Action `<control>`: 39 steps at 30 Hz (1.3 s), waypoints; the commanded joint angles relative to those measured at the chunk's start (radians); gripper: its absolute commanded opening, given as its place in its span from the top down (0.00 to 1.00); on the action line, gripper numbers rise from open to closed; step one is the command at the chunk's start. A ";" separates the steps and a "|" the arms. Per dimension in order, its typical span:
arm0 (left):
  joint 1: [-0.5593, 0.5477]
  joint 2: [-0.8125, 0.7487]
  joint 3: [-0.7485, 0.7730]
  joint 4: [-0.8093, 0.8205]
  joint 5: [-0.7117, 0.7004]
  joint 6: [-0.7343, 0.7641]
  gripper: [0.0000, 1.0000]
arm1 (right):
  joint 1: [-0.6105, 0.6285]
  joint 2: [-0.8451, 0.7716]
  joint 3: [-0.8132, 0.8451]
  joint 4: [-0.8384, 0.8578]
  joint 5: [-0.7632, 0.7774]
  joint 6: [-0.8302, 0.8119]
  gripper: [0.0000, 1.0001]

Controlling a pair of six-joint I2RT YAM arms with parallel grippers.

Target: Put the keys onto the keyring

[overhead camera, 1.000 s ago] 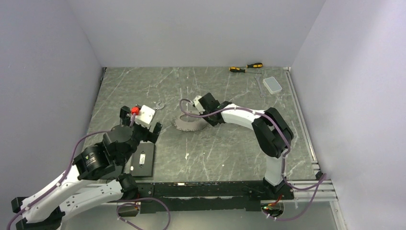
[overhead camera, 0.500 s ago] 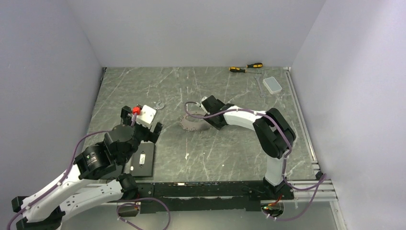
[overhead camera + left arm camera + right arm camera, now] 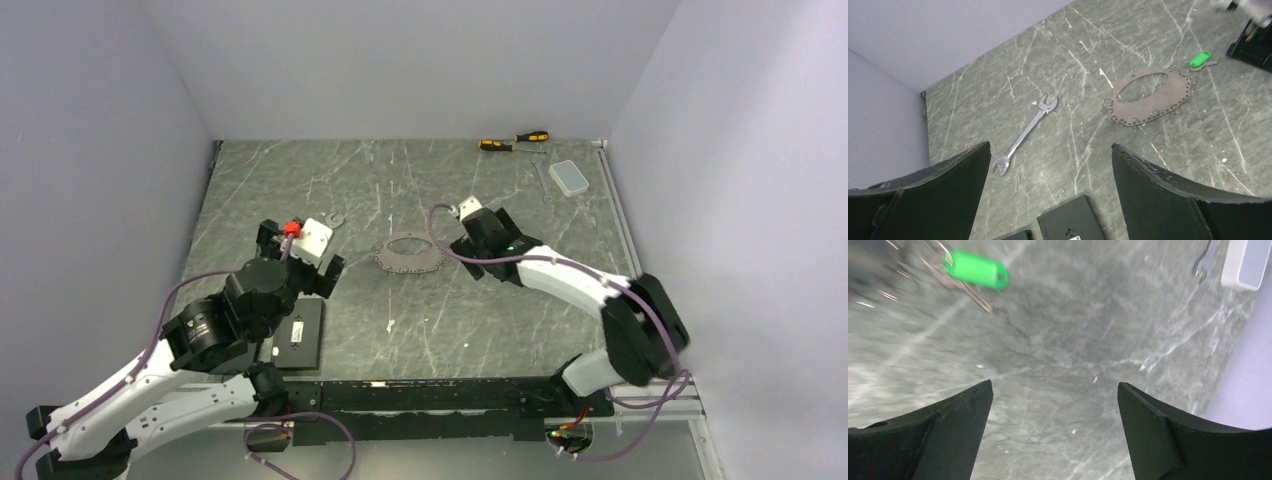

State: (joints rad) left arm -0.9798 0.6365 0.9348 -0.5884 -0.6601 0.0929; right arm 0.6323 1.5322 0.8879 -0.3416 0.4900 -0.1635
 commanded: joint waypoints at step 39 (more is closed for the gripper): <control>0.670 0.473 0.090 0.094 0.607 -0.260 0.03 | 0.001 -1.022 -0.269 0.091 -0.104 0.613 0.00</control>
State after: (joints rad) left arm -0.3130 1.1915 1.0355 -0.5049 0.0116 -0.1524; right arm 0.6342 0.5285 0.6353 -0.2745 0.4244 0.4274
